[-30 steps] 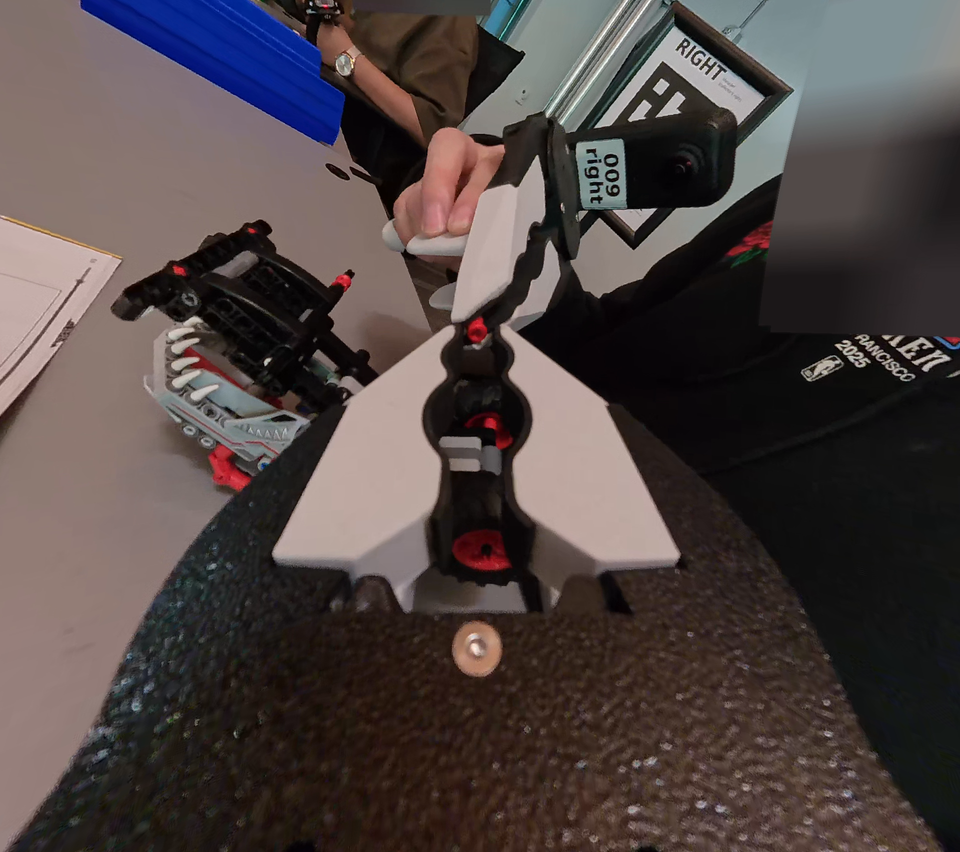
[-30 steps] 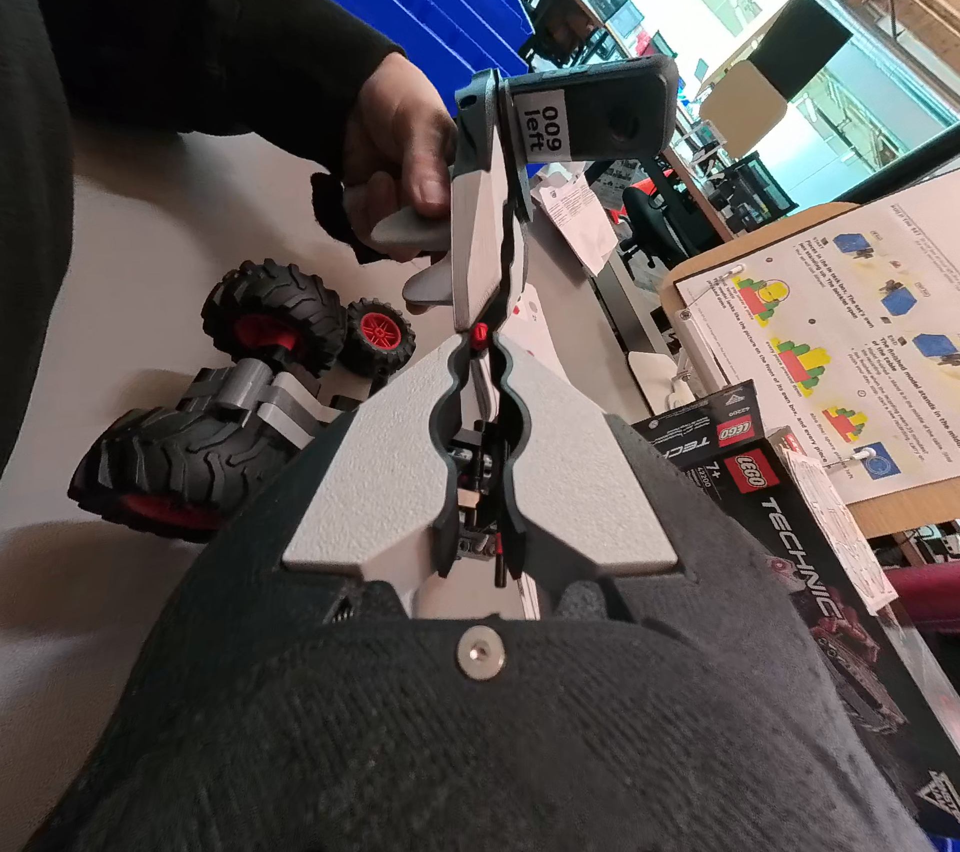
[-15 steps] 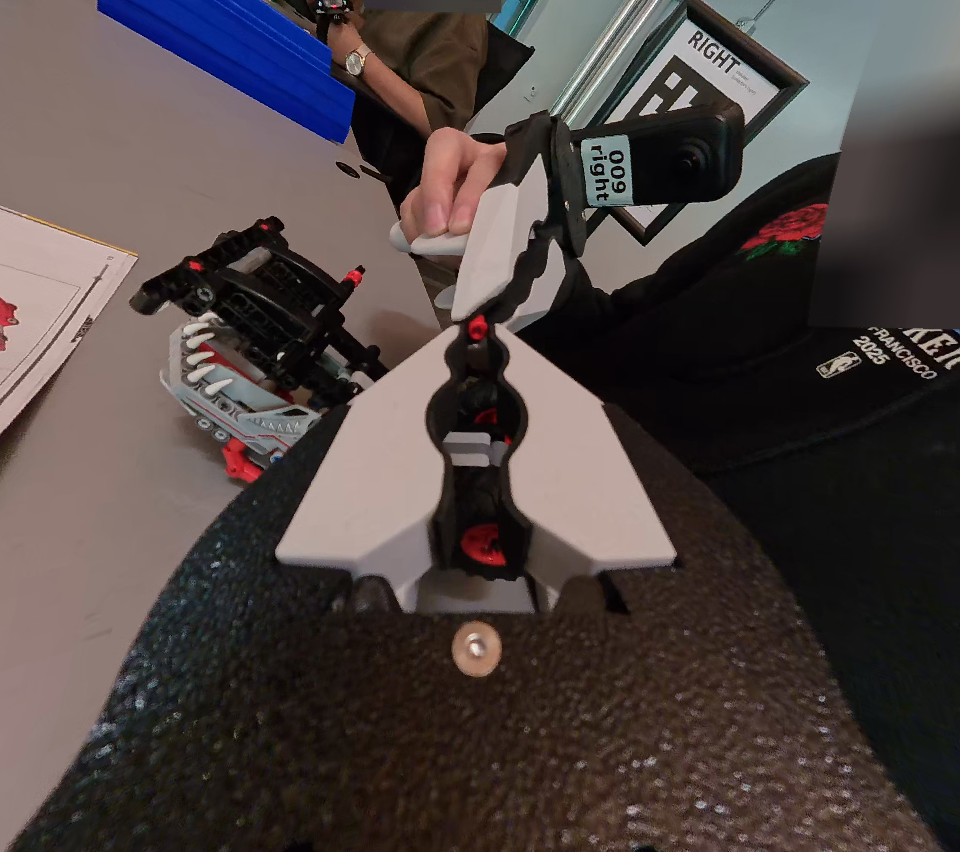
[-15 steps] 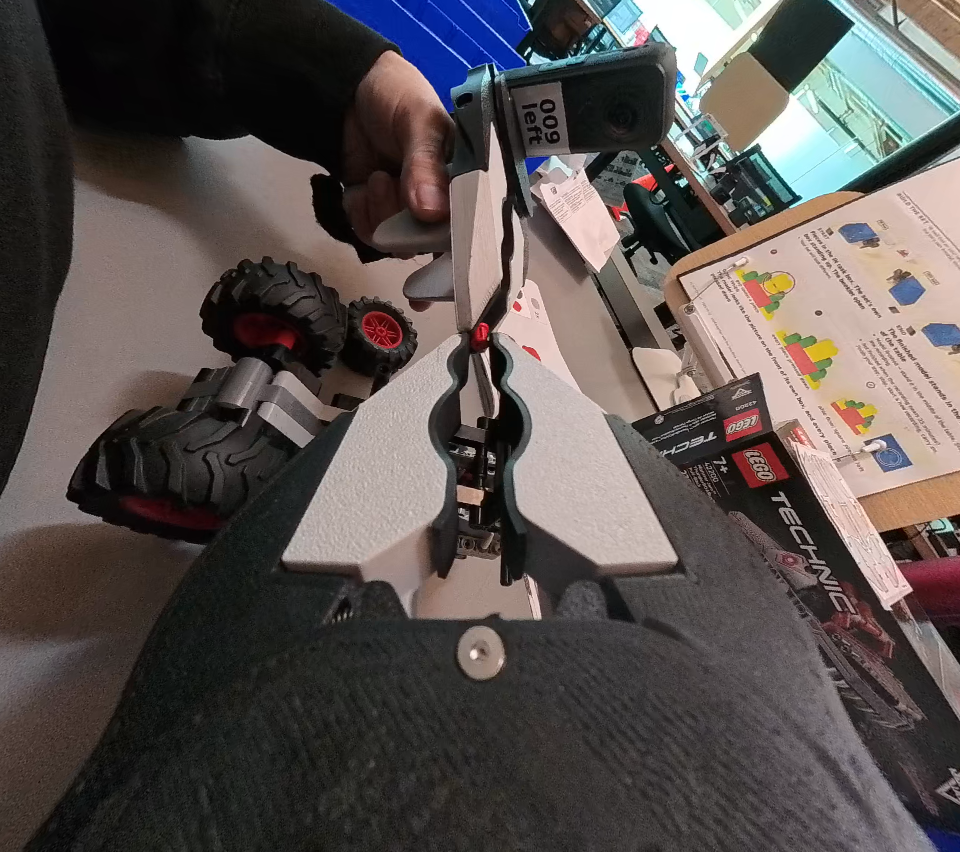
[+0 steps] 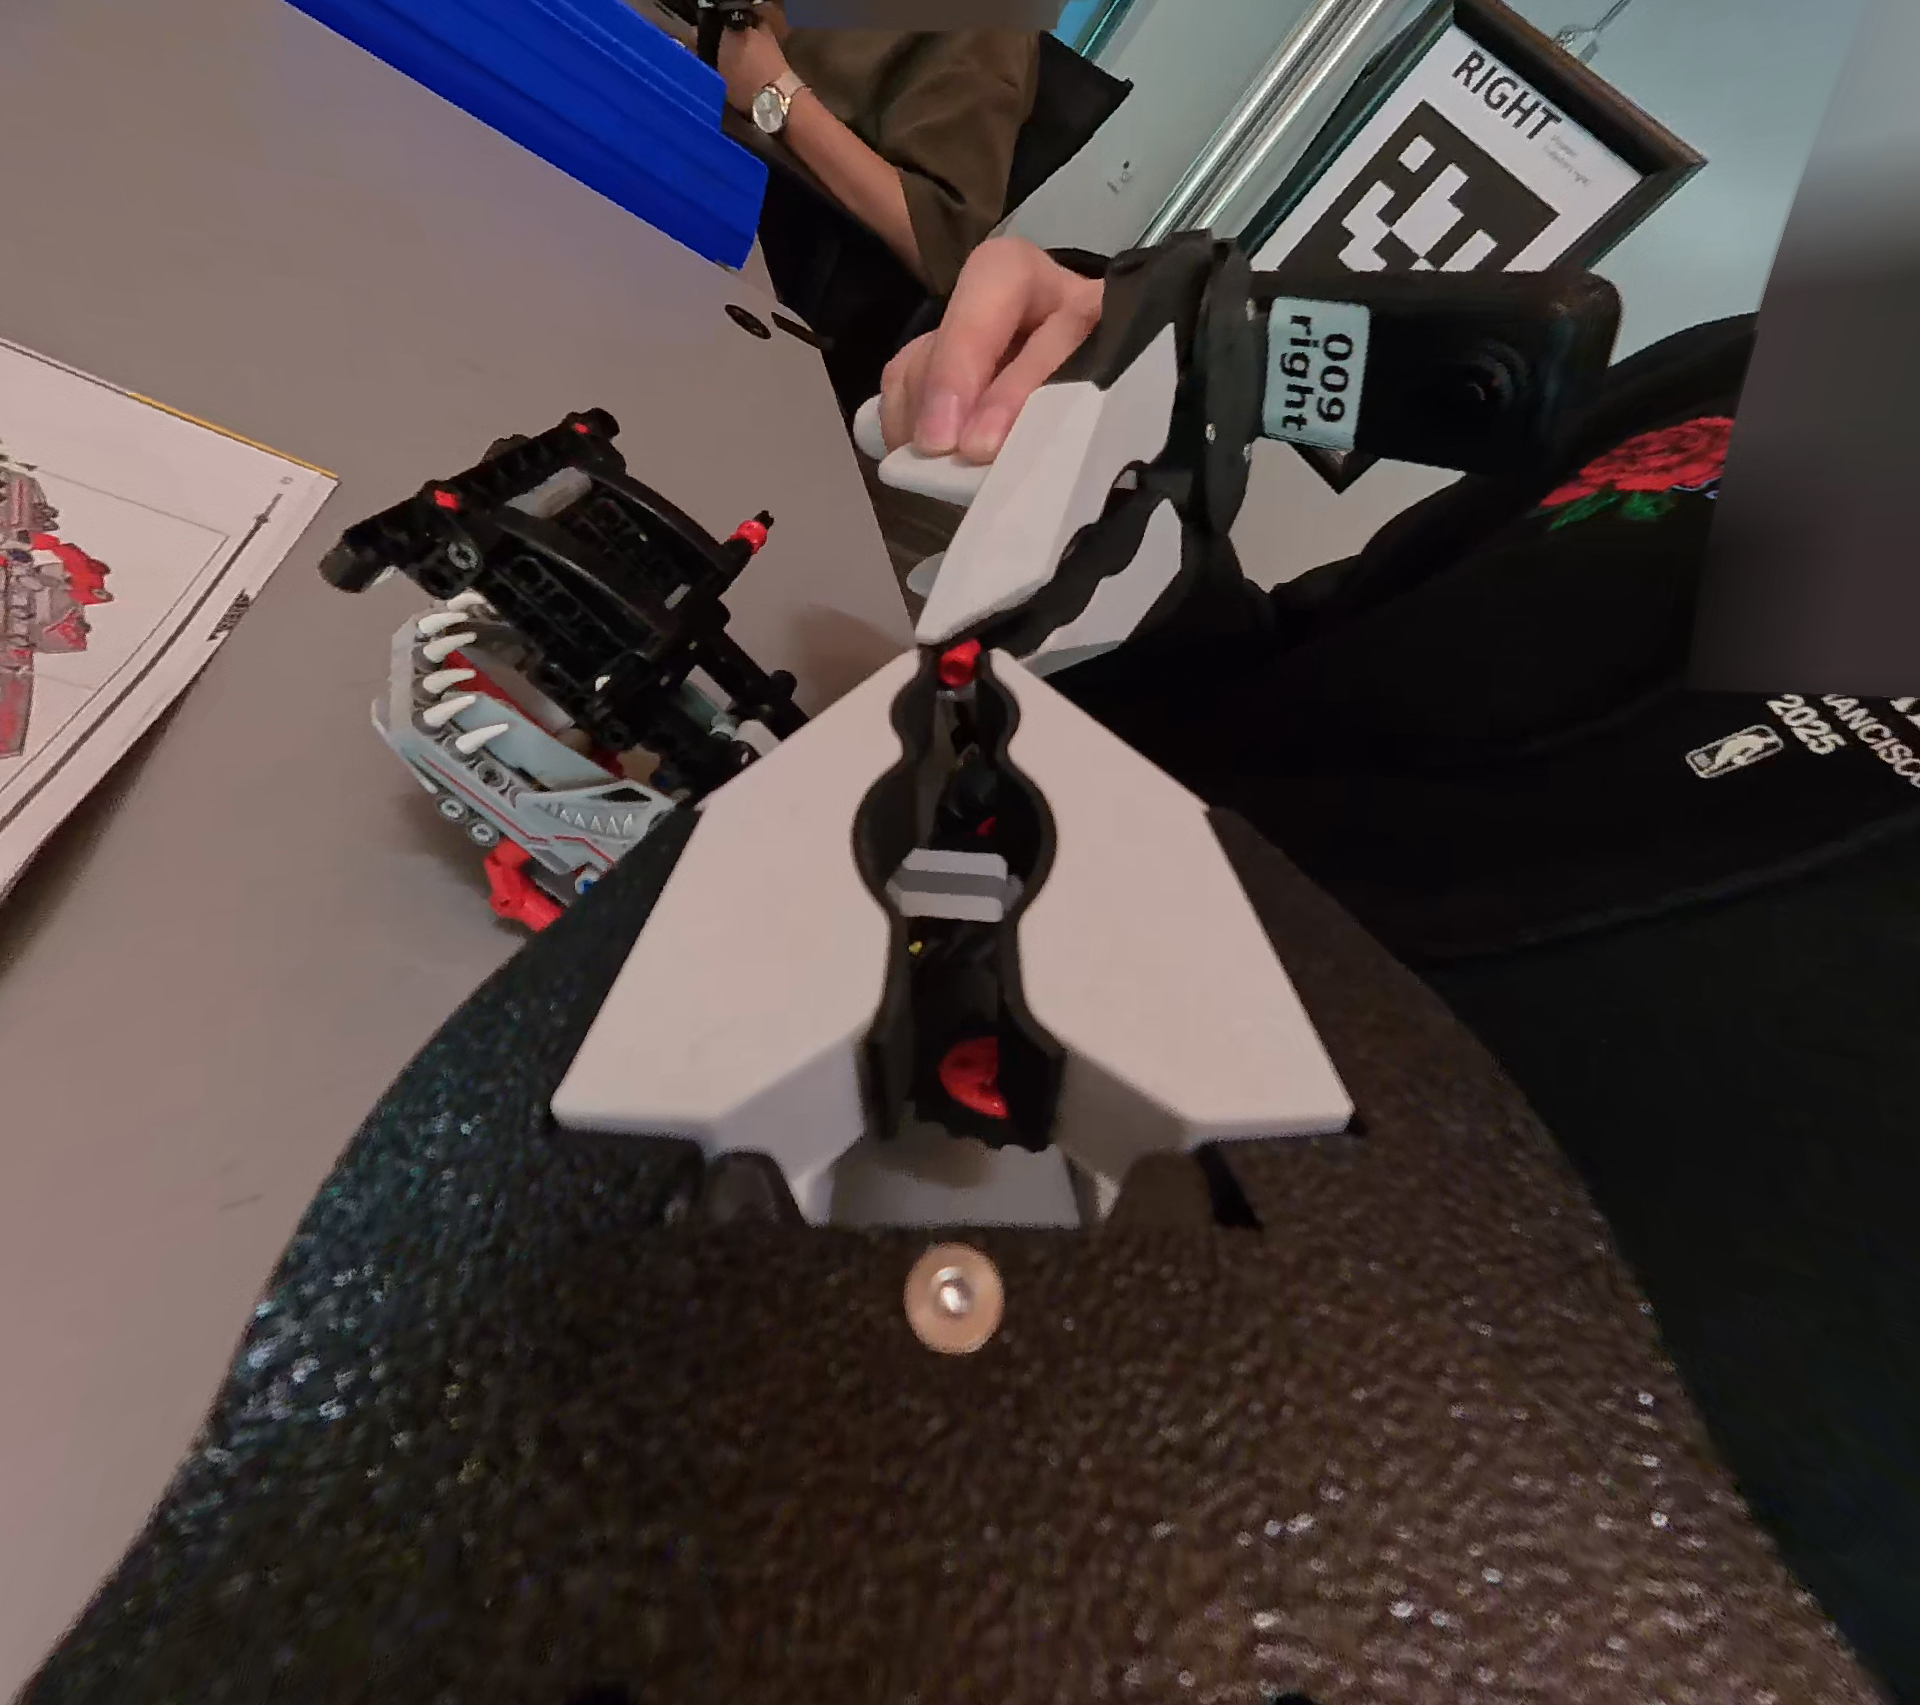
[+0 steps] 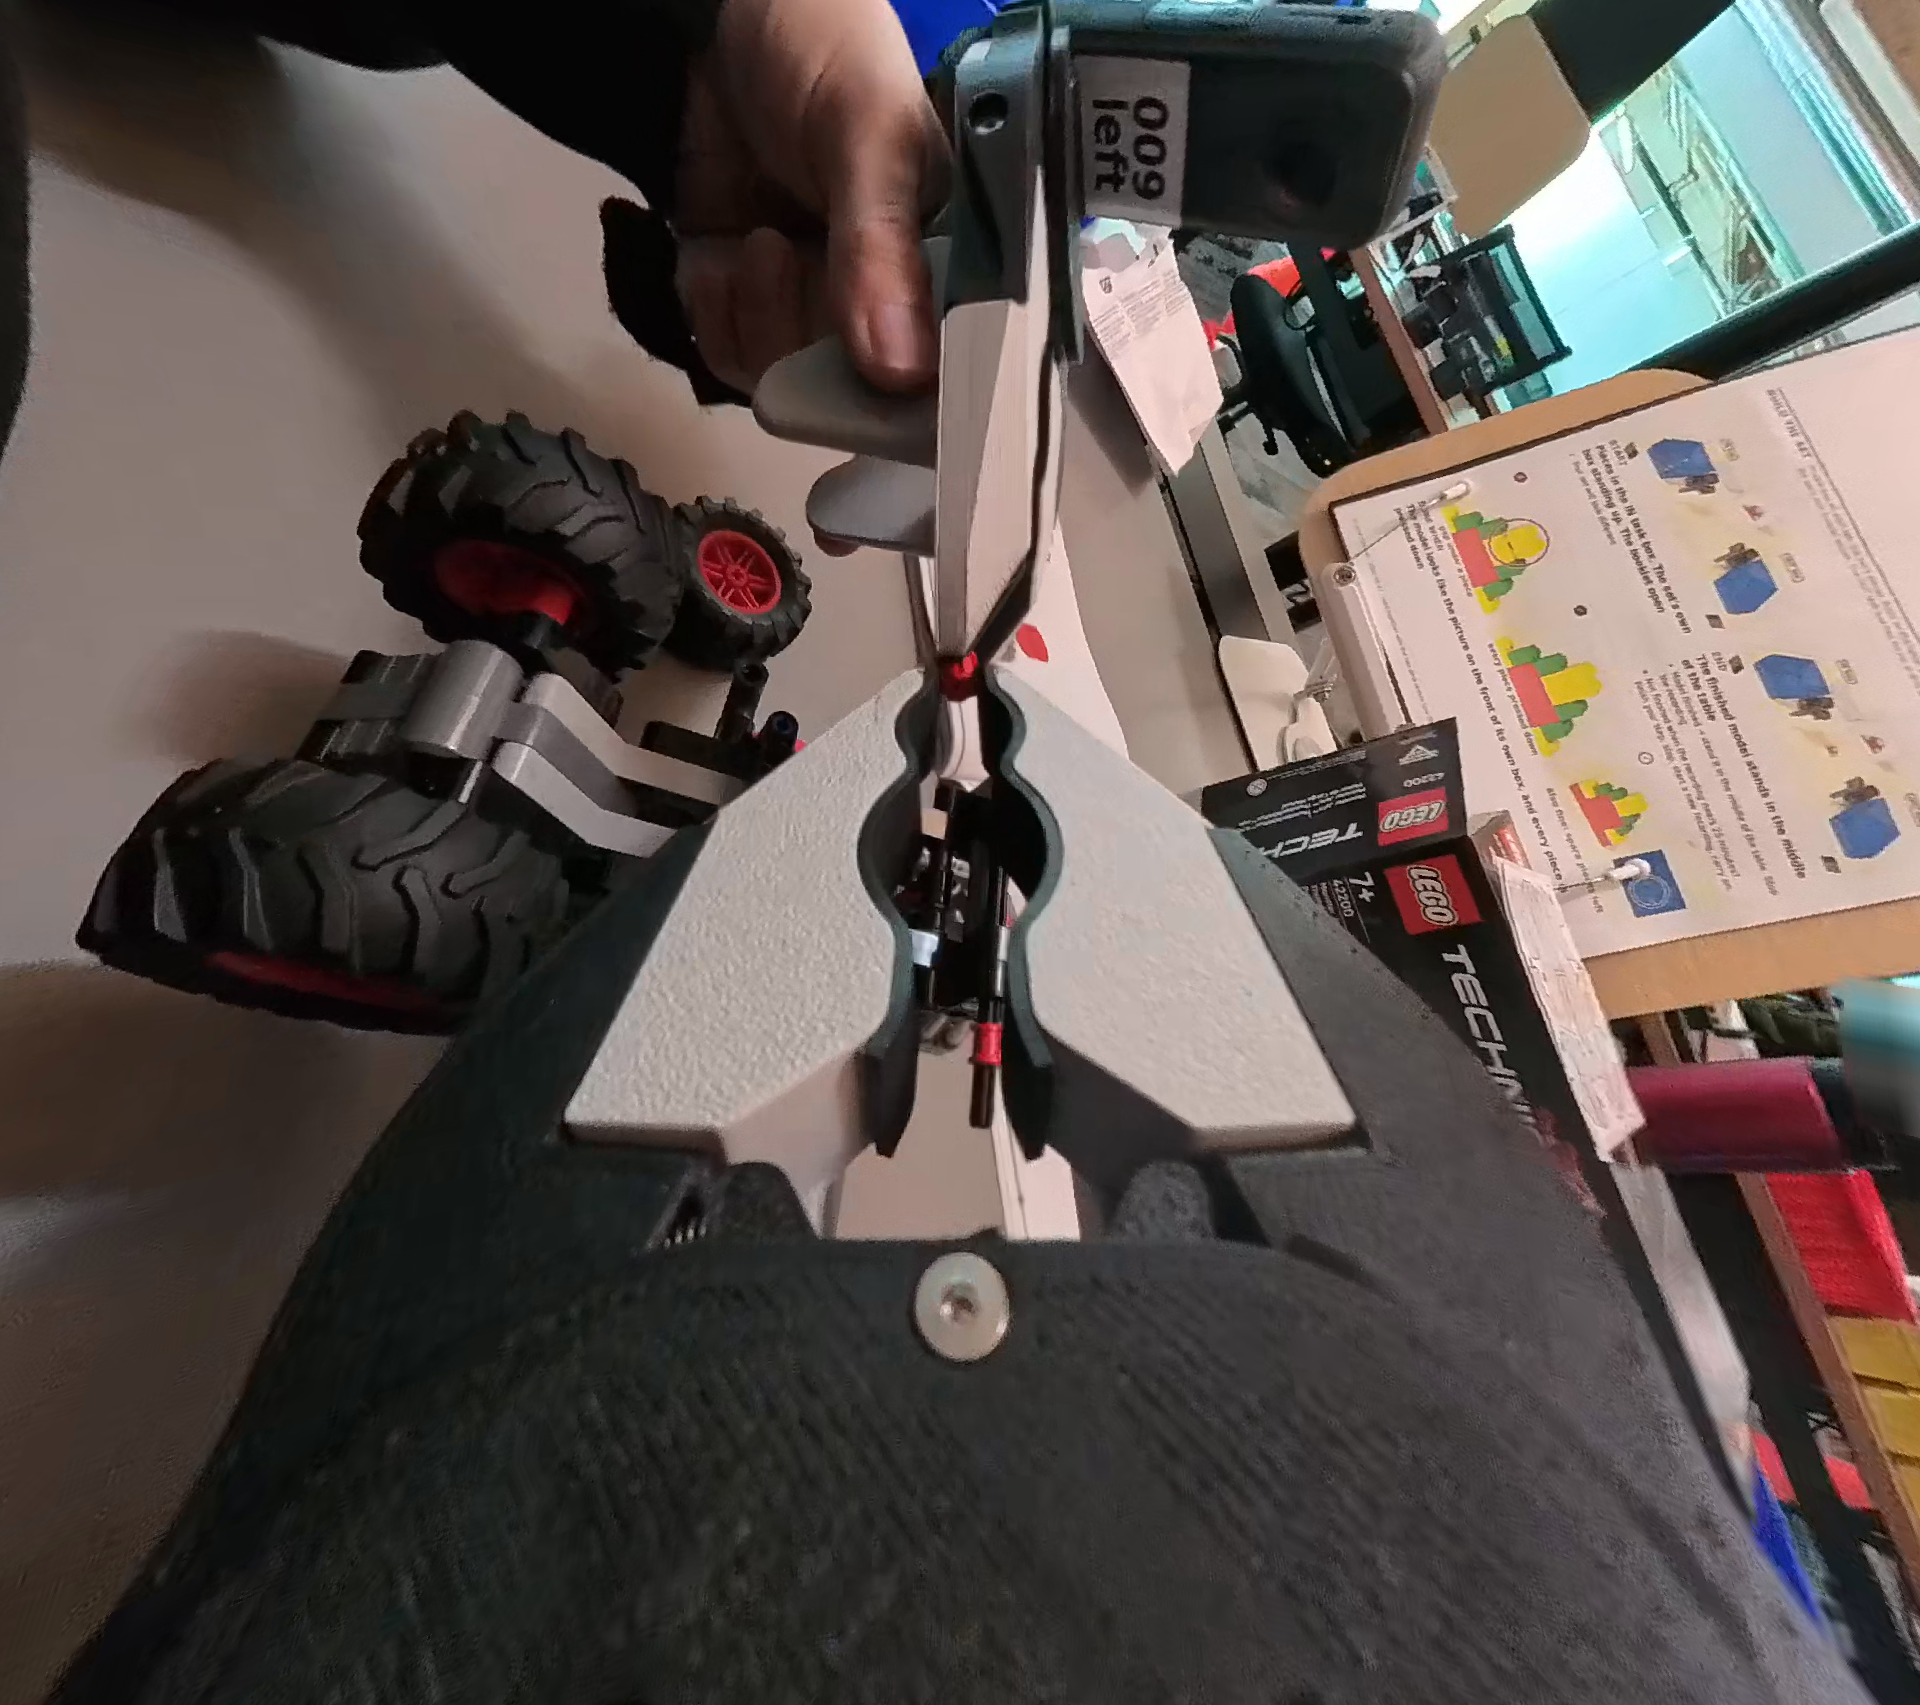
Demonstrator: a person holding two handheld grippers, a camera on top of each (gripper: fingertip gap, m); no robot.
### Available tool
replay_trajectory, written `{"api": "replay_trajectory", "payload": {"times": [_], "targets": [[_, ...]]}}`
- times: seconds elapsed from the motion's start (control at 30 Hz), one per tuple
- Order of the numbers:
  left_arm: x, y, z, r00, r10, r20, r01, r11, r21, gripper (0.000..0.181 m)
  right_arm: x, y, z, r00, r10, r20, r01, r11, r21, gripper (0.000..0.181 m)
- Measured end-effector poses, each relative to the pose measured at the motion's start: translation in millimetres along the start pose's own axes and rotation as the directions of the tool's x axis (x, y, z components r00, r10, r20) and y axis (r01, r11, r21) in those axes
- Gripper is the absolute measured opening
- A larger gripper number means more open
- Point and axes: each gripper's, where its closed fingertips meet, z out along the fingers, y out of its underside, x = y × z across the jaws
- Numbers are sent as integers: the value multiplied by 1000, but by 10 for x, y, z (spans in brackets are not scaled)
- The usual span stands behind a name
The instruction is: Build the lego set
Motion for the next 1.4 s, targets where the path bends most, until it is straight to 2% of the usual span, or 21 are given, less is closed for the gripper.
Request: {"api": "replay_trajectory", "payload": {"times": [0.2, 0.3, 0.57, 0.73, 0.87, 1.0, 1.1, 1.23, 1.33, 1.4], "targets": [[-44, 32, 2, 998, 46, 37, -45, 999, -17, 4, -21, 41, 29, 999, -46, -6, 46, 997, -55, 5], [-77, 37, 16, 998, 22, 53, -21, 1000, -22, 4, -19, 65, 45, 997, -70, -15, 69, 994, -81, 5], [-78, -4, 31, 1000, 5, 30, -5, 1000, 5, 4, 24, 66, 32, 998, -58, -33, 55, 996, -70, 5], [-85, -12, 34, 992, 114, 48, -115, 993, 11, 4, 35, 59, 29, 999, -9, -44, 8, 1000, -21, 6], [-89, -32, 26, 994, 105, 36, -105, 994, 21, 4, 58, 54, 26, 999, 26, -47, -25, 1000, 11, 6], [-180, -45, -22, 992, 106, 70, -108, 994, 26, 4, 83, 135, -13, 998, 28, -53, -29, 999, -21, 13], [-301, -70, -167, 982, 137, 134, -139, 990, 9, 3, 170, 291, -236, 991, 104, -78, -109, 992, -65, 13], [-527, -34, -358, 939, 259, 225, -244, 965, -96, 4, 260, 593, -598, 931, 351, -97, -359, 930, -76, 23], [-611, -32, -374, 919, 339, 200, -316, 939, -138, 4, 206, 773, -657, 910, 405, -85, -412, 906, -95, 31], [-657, -39, -371, 897, 406, 177, -380, 910, -164, 4, 152, 835, -584, 905, 420, -68, -425, 896, -124, 28]]}}
